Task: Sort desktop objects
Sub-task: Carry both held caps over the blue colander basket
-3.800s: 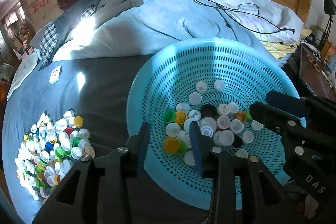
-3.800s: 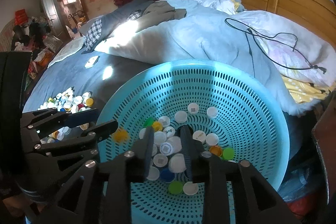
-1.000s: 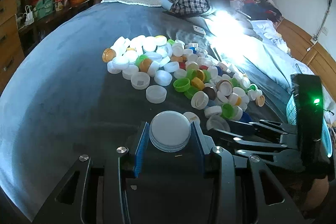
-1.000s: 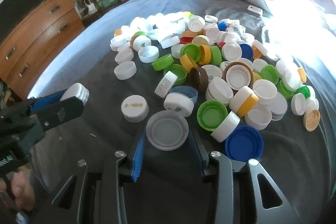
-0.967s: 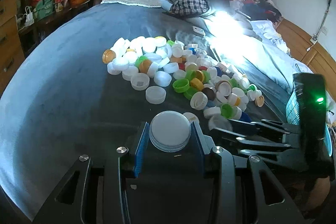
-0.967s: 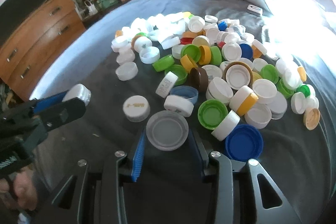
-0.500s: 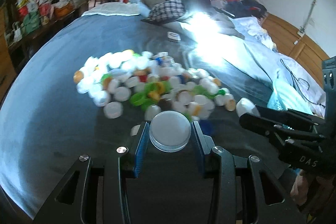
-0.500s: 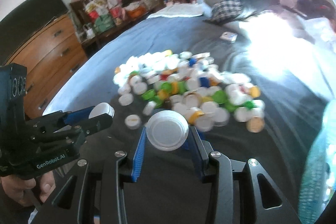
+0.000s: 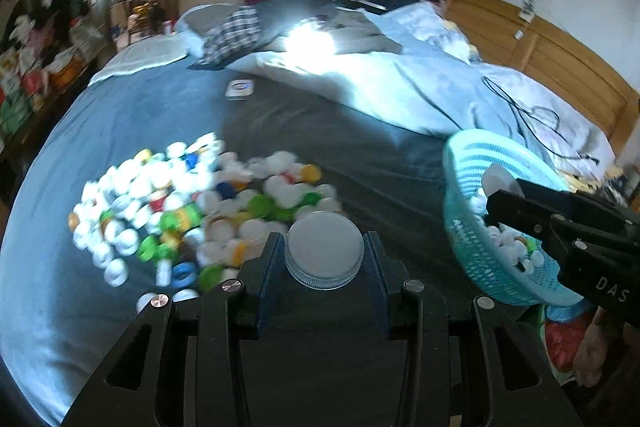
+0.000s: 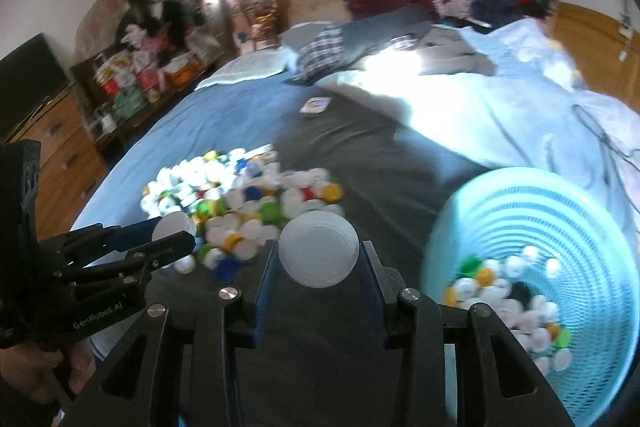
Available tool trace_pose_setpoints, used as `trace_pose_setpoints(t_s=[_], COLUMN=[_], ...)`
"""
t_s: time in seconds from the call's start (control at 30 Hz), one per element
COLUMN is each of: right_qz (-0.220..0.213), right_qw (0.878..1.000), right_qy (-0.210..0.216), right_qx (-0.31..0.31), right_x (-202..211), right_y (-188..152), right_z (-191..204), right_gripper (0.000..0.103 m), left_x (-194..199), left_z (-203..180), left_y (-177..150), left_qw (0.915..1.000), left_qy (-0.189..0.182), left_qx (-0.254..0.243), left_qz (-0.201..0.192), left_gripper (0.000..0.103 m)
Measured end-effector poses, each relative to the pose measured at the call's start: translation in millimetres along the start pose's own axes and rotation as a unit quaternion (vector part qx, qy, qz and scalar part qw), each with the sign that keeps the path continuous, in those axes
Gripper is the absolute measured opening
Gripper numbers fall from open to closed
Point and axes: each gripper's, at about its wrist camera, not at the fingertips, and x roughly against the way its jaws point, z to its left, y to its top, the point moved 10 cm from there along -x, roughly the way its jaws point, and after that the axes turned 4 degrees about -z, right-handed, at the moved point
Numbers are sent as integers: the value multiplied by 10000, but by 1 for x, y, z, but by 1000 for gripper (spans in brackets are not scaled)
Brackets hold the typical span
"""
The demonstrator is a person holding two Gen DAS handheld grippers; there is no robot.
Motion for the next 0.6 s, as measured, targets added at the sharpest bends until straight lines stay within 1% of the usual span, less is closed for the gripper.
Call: trace_pose_setpoints(t_s=[0.23,0.4,0.6], right_qz=[-116,-201,-129], right_qw=[9988,9966,9914], right_qy=[-369,-653,-1029], right_qx=[-308,-458,-793], right_x=[29,52,71], right_y=[6,10,10], right_z=[-58,-102,-170], right_gripper=[43,43,43], left_x=[-10,-22,-40], left_z=[-74,-115,-161], left_y=[22,40,54], left_qw=[9983,9964,9944], left_qy=[-271,-488,-718], left_qx=[-523,-685,-762], left_qz=[13,56,149], left_gripper=[34,34,34])
